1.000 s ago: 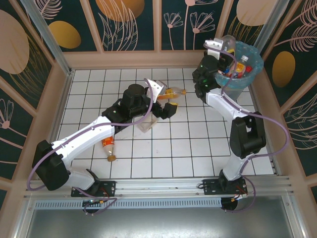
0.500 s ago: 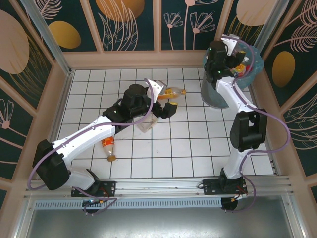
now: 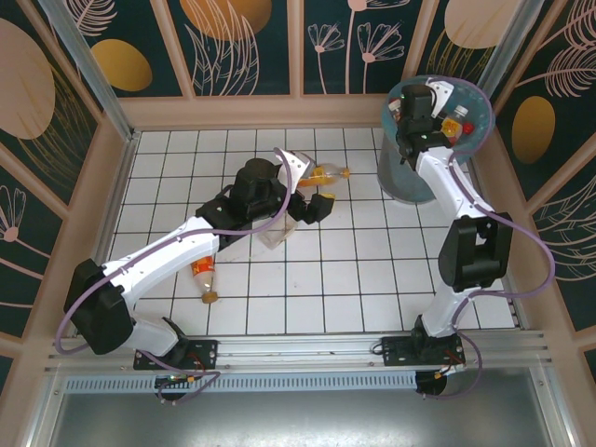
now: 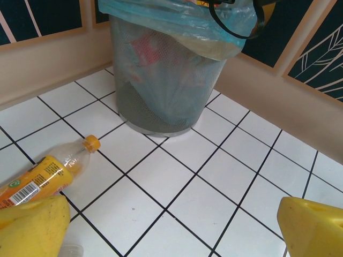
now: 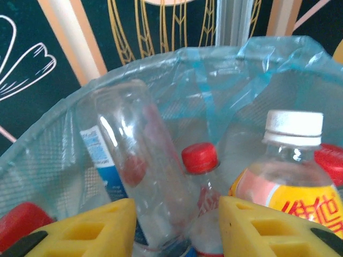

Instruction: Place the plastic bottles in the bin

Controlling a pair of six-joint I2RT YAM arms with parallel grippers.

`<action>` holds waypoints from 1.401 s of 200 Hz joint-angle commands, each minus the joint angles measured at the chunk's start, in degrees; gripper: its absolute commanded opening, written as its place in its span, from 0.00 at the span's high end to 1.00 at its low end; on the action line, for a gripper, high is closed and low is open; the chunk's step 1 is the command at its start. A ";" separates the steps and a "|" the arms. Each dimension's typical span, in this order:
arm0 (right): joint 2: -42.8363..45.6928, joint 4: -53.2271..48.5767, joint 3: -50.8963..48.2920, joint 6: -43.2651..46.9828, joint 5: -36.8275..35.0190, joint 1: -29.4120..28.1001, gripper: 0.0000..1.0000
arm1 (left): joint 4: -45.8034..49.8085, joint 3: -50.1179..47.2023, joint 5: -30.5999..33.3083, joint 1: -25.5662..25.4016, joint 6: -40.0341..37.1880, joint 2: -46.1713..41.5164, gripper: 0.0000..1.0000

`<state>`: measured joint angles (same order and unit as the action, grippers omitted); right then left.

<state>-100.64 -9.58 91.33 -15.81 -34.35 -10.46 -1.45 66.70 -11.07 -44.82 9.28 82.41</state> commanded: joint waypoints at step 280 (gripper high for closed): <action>1.41 -24.70 24.25 -6.24 8.62 -2.25 0.32 | 4.63 2.86 11.02 -0.25 2.41 -5.33 0.01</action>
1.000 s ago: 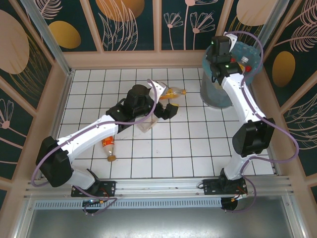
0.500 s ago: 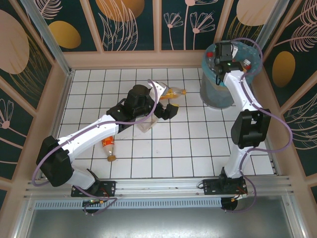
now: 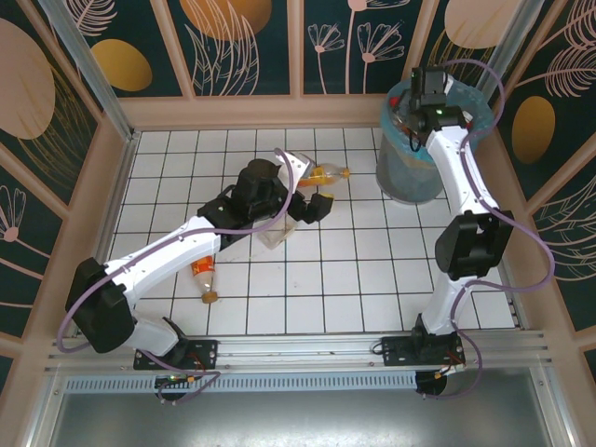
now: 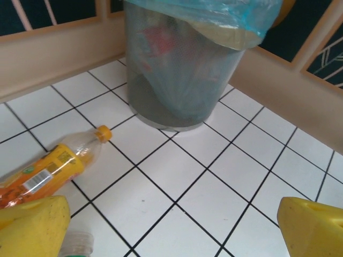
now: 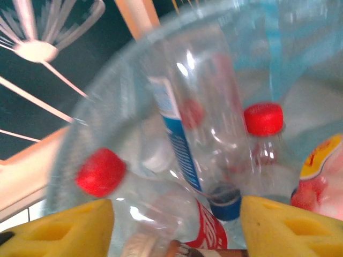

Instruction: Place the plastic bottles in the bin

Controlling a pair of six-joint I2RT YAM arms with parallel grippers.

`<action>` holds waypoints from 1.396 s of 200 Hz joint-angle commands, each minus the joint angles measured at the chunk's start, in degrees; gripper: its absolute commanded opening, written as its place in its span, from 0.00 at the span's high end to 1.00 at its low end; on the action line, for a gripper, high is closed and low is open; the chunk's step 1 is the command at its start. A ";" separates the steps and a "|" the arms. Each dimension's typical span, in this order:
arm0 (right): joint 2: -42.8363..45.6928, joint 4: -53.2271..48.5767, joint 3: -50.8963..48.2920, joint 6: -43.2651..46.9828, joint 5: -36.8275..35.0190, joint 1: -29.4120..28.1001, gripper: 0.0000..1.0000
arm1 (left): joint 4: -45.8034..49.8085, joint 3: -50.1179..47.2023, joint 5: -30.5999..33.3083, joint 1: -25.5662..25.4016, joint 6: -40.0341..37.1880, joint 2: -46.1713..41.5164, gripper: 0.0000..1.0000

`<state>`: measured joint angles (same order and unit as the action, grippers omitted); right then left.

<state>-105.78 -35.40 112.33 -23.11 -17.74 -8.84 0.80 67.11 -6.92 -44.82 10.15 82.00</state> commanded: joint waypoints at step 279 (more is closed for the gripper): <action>-3.52 53.19 -55.80 -32.52 29.50 -24.40 0.35 | 0.03 -30.69 16.65 0.26 9.72 -13.49 0.04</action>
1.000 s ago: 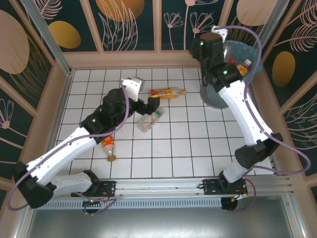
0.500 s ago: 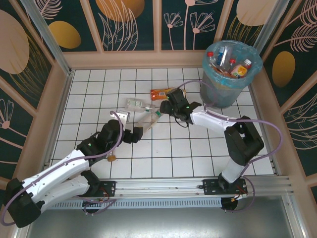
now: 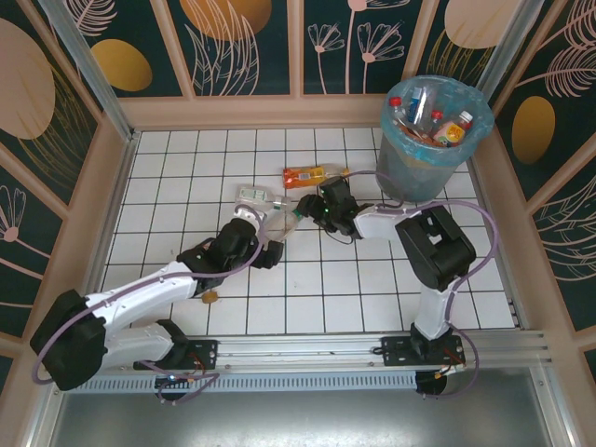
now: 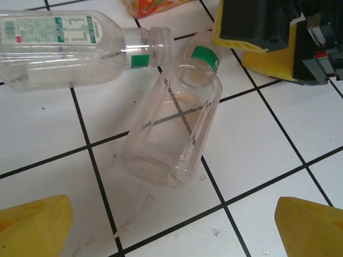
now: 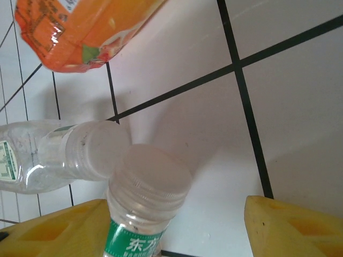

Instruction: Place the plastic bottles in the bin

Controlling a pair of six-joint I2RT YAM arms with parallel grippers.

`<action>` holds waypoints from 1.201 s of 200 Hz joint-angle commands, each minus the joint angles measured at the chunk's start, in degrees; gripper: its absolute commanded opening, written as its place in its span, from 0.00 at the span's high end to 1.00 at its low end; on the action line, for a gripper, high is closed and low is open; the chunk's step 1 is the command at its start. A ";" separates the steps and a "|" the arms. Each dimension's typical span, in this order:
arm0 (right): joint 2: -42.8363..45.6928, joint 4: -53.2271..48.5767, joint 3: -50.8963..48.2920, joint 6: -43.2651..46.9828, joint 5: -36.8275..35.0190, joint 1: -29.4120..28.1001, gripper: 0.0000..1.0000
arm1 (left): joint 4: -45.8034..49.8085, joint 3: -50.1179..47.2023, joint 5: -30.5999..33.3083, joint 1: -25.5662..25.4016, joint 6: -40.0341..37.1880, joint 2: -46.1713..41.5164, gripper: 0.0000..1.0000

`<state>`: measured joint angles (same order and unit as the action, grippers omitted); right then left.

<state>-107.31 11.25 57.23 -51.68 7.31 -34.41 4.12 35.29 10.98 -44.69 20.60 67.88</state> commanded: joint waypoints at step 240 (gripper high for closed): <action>-12.42 9.37 3.26 -5.80 18.27 2.77 0.56 | -9.82 -0.82 0.88 0.13 -5.47 15.31 0.14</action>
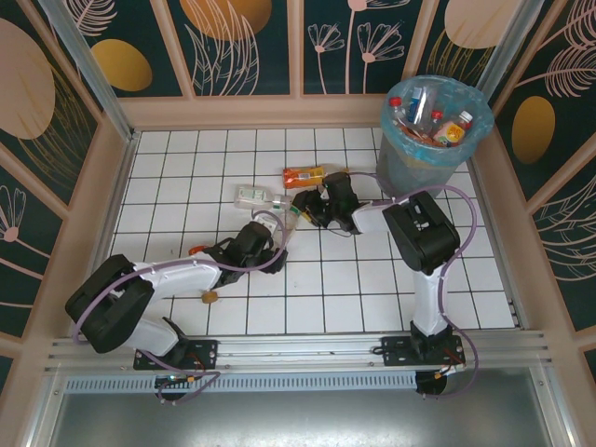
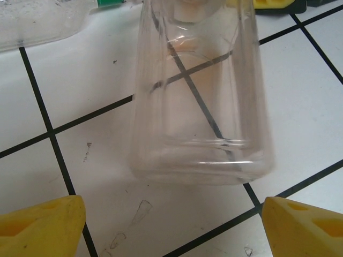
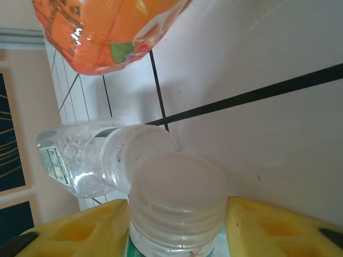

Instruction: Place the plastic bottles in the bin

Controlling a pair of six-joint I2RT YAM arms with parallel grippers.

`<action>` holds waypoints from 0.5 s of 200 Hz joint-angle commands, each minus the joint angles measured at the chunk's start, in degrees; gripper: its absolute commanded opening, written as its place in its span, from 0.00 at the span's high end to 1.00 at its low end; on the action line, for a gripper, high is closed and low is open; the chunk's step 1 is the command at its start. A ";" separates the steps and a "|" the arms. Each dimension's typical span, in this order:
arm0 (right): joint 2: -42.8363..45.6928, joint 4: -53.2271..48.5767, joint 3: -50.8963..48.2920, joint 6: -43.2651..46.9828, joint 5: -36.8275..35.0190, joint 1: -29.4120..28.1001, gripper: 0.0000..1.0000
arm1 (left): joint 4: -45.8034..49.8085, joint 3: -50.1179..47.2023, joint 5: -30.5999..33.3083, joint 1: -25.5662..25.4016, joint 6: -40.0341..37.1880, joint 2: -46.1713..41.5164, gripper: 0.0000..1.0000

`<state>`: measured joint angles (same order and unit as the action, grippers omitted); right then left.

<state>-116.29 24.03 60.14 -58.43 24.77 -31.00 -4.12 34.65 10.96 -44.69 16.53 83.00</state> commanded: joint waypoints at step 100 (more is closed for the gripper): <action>6.70 -2.98 -8.07 1.82 -2.88 -0.68 0.64 | 0.57 3.45 -2.80 0.20 -0.54 -6.89 0.08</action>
<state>-113.45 24.45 56.23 -58.24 25.36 -31.18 -2.39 36.47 10.68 -44.69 16.10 77.91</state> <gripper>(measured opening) 0.364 0.902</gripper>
